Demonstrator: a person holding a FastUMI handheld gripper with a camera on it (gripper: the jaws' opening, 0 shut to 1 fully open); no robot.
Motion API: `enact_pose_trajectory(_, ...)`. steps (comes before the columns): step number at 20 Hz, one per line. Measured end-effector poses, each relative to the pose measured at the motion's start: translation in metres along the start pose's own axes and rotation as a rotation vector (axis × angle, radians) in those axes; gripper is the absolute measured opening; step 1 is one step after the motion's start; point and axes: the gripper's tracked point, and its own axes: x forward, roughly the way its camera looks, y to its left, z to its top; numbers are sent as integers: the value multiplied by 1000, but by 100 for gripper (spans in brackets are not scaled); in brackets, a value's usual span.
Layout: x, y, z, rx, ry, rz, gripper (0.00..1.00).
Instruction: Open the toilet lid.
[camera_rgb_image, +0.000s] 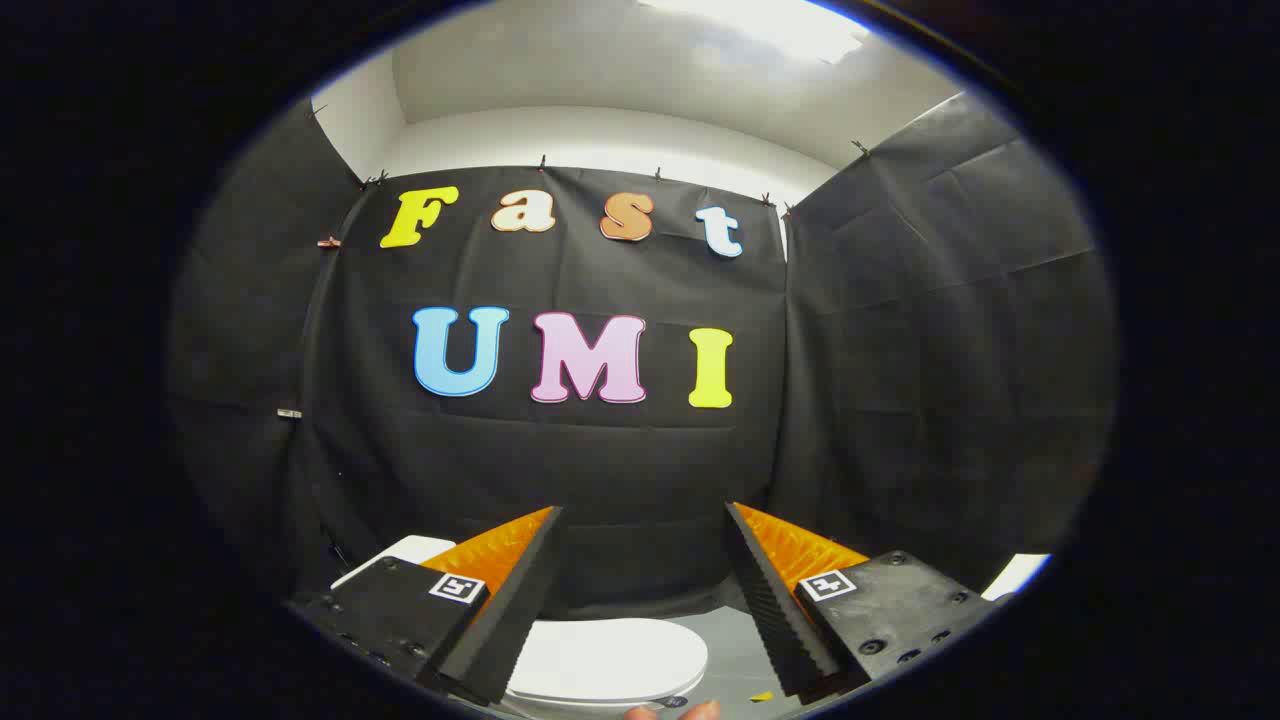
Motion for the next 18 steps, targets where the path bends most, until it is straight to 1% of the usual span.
enact_pose_trajectory(18,3,0,1,-3,-15,7,98)
